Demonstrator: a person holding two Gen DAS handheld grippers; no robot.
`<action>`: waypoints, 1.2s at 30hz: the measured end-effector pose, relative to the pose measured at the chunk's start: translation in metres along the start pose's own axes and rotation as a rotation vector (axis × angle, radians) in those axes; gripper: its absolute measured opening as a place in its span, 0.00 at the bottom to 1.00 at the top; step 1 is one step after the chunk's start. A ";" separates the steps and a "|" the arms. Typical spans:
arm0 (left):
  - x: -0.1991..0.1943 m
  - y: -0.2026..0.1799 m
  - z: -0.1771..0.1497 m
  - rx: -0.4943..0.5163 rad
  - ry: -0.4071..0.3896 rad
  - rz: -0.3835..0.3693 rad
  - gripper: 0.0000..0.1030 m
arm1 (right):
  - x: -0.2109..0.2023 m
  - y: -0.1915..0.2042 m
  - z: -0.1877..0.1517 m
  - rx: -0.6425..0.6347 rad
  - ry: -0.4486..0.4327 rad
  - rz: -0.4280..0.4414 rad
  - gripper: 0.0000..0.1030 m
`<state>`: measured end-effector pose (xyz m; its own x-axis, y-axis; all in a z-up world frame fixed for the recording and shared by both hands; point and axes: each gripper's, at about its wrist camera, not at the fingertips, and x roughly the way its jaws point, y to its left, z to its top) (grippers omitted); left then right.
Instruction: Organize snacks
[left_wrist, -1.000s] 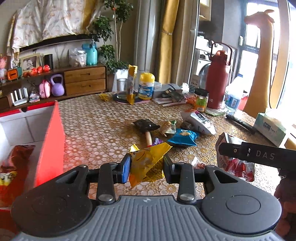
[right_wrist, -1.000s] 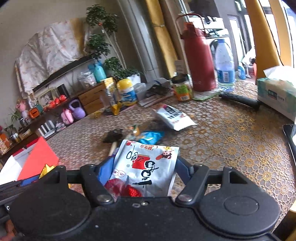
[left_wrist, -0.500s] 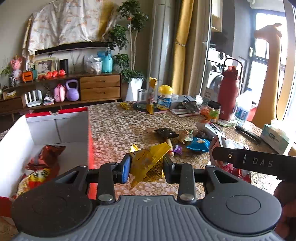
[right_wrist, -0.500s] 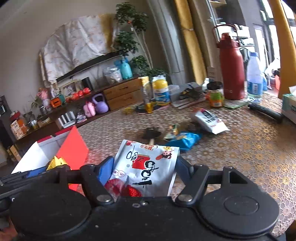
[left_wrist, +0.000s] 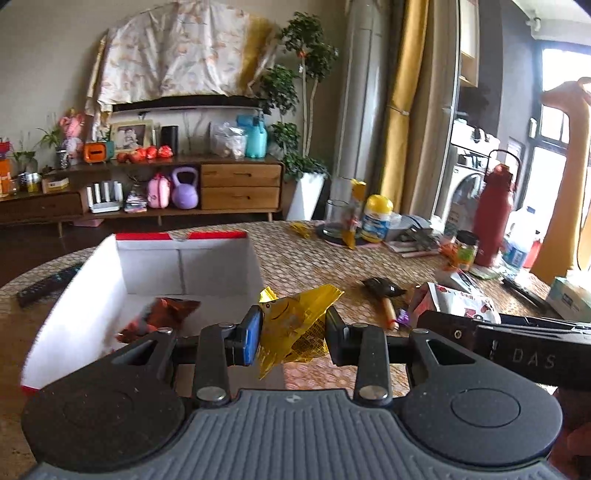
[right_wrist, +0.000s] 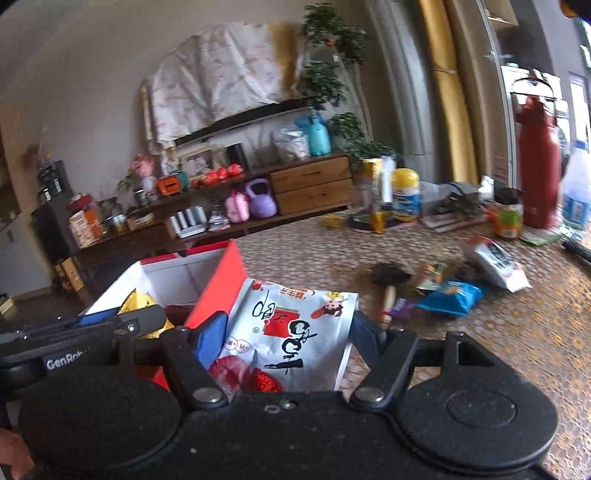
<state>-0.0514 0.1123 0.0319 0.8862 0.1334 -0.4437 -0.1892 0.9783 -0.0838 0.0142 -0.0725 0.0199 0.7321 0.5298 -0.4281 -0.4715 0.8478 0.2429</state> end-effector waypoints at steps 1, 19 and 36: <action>-0.001 0.004 0.001 -0.004 -0.002 0.007 0.34 | 0.001 0.004 0.001 -0.007 0.000 0.008 0.69; 0.008 0.073 0.004 -0.054 0.050 0.098 0.34 | 0.037 0.081 0.041 -0.132 0.018 0.162 0.69; 0.045 0.080 -0.007 0.004 0.174 0.003 0.34 | 0.133 0.124 0.071 -0.231 0.229 0.236 0.69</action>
<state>-0.0296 0.1950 -0.0010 0.7991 0.1074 -0.5916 -0.1897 0.9787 -0.0786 0.0880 0.1042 0.0549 0.4745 0.6682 -0.5731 -0.7310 0.6618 0.1664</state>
